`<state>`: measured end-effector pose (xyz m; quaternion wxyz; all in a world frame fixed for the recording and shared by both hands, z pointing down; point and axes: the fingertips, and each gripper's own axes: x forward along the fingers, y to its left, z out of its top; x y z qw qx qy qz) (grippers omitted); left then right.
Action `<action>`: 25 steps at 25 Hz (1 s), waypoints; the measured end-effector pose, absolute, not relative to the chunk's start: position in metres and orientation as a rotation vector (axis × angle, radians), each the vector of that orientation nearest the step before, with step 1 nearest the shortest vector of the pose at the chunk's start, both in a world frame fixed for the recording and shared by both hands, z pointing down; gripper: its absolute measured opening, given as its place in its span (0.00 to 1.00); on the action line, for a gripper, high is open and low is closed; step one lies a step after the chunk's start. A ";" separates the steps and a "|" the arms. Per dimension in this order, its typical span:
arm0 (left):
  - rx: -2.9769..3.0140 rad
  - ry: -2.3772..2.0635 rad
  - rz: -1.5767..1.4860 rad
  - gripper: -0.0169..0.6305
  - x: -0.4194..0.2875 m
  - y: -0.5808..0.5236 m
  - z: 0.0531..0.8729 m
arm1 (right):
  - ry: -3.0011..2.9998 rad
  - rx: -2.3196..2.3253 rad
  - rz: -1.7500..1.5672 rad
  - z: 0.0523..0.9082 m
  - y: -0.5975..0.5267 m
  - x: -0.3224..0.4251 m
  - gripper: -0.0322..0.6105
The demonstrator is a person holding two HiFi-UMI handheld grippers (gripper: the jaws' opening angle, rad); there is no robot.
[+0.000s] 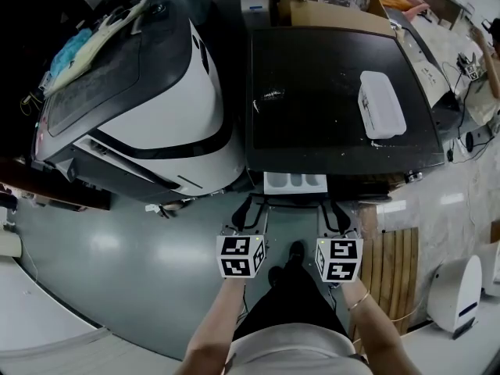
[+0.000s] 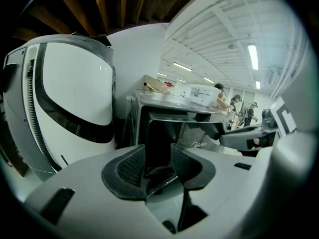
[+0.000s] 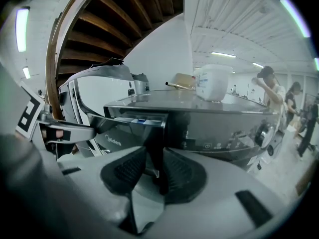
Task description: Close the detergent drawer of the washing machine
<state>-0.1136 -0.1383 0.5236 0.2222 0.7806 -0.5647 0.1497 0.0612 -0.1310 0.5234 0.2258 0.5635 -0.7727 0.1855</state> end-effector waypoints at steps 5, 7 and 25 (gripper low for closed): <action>2.142 -1.573 0.410 0.26 -0.115 -0.147 0.523 | -2.128 1.550 0.513 0.523 -0.140 0.060 0.22; 2.137 -1.578 0.410 0.26 -0.116 -0.151 0.523 | -2.126 1.549 0.513 0.523 -0.144 0.059 0.22; 2.095 -1.617 0.391 0.26 -0.118 -0.178 0.523 | -2.127 1.560 0.521 0.522 -0.171 0.058 0.22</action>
